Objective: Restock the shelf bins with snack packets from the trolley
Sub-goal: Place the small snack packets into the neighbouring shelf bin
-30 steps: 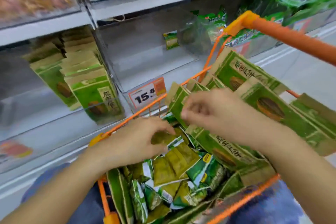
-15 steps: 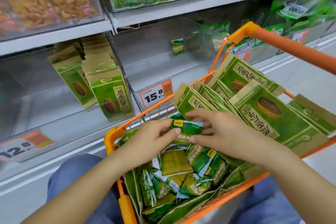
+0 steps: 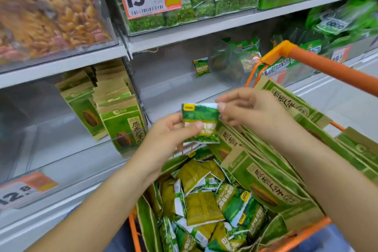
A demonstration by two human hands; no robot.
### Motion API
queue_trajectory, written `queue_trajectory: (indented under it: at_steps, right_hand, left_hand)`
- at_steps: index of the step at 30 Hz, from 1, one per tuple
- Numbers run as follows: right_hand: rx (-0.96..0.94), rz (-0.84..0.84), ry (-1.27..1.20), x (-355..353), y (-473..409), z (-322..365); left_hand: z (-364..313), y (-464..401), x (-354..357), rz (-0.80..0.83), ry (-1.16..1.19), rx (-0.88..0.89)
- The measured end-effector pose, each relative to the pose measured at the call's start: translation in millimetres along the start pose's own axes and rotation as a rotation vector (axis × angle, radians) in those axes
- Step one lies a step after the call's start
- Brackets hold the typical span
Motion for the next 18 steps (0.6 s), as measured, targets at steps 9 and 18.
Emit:
queue_trajectory:
  at_steps: [9,18]
  right_hand:
    - [0.061,-0.018,0.979,-5.9,-138.8,-8.0]
    - [-0.086,-0.107,1.216,7.5,-169.9,-35.6]
  left_hand:
    - [27.7,-154.8,-19.3,-0.333,0.089,-0.140]
    - [128.6,-297.0,-32.3,-0.334,-0.245,-0.269]
Point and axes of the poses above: each hand's wrist, its own y-axis away from the middle knuckle, its own x-axis out of the palm, z = x × y, the point moved 8 cm from there along -y, towards the middle knuckle, and after that the axes turned 12 degrees about x, right-handed, at the moved point
